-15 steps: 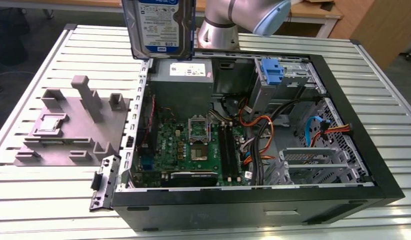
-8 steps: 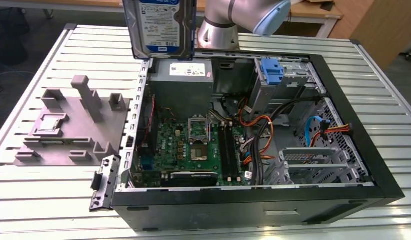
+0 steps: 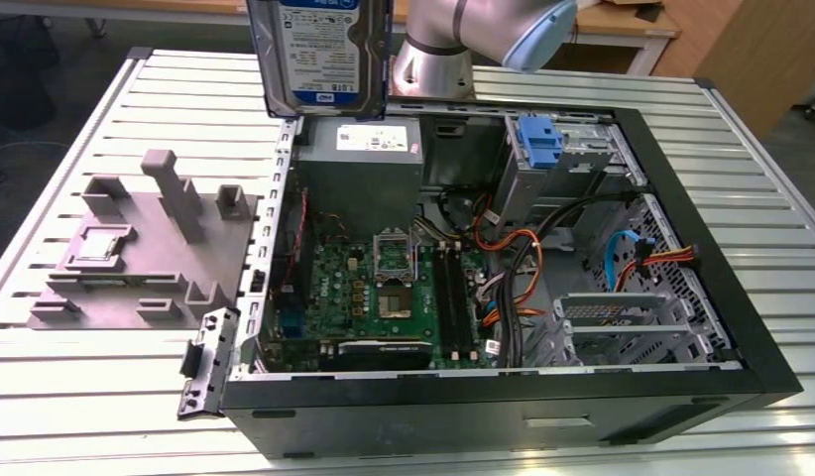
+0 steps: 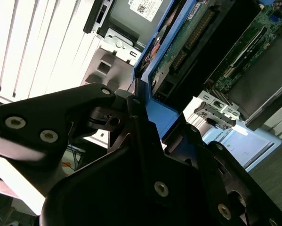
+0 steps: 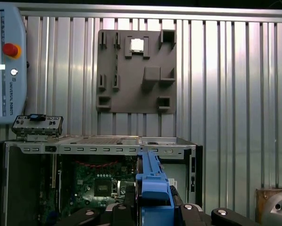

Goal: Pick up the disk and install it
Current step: 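Pick up the disk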

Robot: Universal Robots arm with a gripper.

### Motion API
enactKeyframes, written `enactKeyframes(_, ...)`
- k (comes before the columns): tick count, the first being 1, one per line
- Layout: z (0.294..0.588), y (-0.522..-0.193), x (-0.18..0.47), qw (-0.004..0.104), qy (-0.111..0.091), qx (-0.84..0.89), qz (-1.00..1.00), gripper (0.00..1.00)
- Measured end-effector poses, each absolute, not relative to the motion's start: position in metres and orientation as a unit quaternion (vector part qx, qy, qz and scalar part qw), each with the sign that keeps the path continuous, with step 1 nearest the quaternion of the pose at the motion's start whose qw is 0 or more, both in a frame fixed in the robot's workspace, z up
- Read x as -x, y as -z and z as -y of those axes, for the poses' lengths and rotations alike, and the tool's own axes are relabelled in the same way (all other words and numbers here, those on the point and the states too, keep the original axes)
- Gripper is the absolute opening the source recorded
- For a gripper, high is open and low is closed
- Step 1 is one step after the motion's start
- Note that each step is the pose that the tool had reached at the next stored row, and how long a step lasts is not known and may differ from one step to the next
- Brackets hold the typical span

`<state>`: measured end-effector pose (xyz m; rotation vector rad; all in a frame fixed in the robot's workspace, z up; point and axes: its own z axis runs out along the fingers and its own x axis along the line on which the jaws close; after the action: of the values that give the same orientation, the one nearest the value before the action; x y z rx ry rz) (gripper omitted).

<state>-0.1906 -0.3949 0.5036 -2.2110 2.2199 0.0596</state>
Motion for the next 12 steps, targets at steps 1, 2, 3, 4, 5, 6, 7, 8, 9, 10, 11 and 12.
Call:
enactKeyframes(1,0.3949,-0.5036,0.19,0.004,-0.019,0.706,-0.708,0.37)
enactKeyframes(2,0.395,-0.5036,0.1895,0.004,-0.019,0.706,-0.708,0.37)
enactKeyframes(3,0.3949,-0.5036,0.1888,0.004,-0.019,0.706,-0.708,0.37)
enactKeyframes(4,0.3949,-0.5036,0.1881,0.004,-0.019,0.706,-0.708,0.37)
enactKeyframes(5,0.395,-0.5036,0.1876,0.004,-0.019,0.706,-0.708,0.37)
enactKeyframes(6,0.395,-0.5035,0.1872,0.004,-0.019,0.706,-0.708,0.37)
enactKeyframes(7,0.395,-0.5036,0.1867,0.004,-0.019,0.706,-0.708,0.37)
enactKeyframes(8,0.395,-0.5036,0.1863,0.004,-0.019,0.706,-0.708,0.37)
enactKeyframes(9,0.395,-0.5036,0.1857,0.004,-0.019,0.706,-0.708,0.37)
enactKeyframes(10,0.395,-0.5036,0.1853,0.004,-0.019,0.706,-0.708,0.37)
enactKeyframes(11,0.395,-0.5036,0.1848,0.004,-0.019,0.706,-0.708,0.37)
enactKeyframes(12,0.395,-0.5036,0.1844,0.004,-0.019,0.706,-0.708,0.37)
